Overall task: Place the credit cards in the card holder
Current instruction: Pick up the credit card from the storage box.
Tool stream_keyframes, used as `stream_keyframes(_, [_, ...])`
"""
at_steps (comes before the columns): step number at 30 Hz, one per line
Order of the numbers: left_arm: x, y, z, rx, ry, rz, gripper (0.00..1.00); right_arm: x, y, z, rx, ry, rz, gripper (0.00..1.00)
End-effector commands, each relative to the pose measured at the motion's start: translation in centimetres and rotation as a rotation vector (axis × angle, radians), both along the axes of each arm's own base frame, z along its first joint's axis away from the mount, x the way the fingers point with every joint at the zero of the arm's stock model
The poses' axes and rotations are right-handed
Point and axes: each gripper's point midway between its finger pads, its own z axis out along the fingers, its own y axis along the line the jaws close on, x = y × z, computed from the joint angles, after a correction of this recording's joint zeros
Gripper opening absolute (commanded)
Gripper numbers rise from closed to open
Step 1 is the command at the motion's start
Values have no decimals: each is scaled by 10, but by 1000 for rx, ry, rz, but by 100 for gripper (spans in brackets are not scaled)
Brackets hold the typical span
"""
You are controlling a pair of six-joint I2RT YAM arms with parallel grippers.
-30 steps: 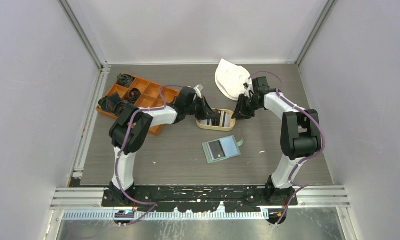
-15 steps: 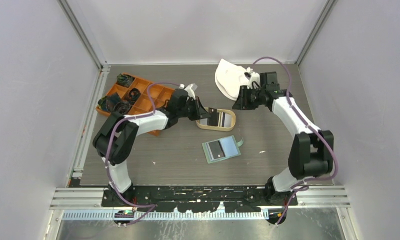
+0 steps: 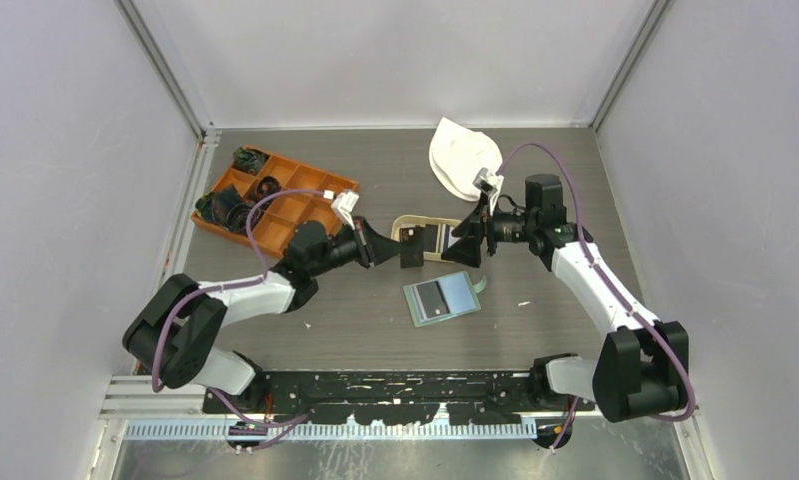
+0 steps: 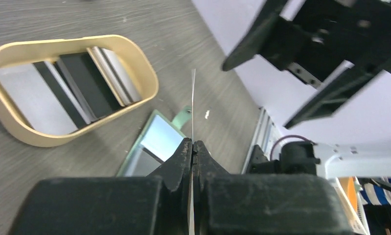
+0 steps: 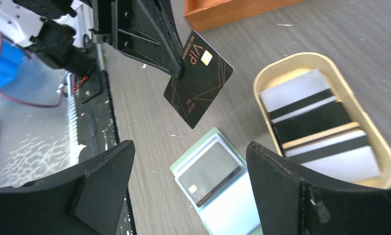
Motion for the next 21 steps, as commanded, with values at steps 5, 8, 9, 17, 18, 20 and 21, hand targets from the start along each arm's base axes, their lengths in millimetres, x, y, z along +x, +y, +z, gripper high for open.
stream_keyframes(5, [-41,15,63,-287,-219,-71,0,-29,34,-1,45,32,212,87])
stream_keyframes(8, [-45,18,61,-311,-220,-68,0,-43,51,-5,36,27,283,85])
stream_keyframes(9, [-46,18,62,-319,-219,-71,0,-46,56,-8,22,26,293,84])
stream_keyframes(17, [-59,13,62,-349,-212,-122,0,-44,75,-15,33,117,267,61])
stream_keyframes(18, [-61,13,61,-348,-211,-124,0,-45,78,-12,49,121,269,53])
stream_keyframes(20, [-62,13,62,-349,-214,-124,0,-46,81,-4,84,130,274,33])
stream_keyframes(21, [-63,13,62,-349,-216,-126,0,-47,82,-1,93,138,280,24])
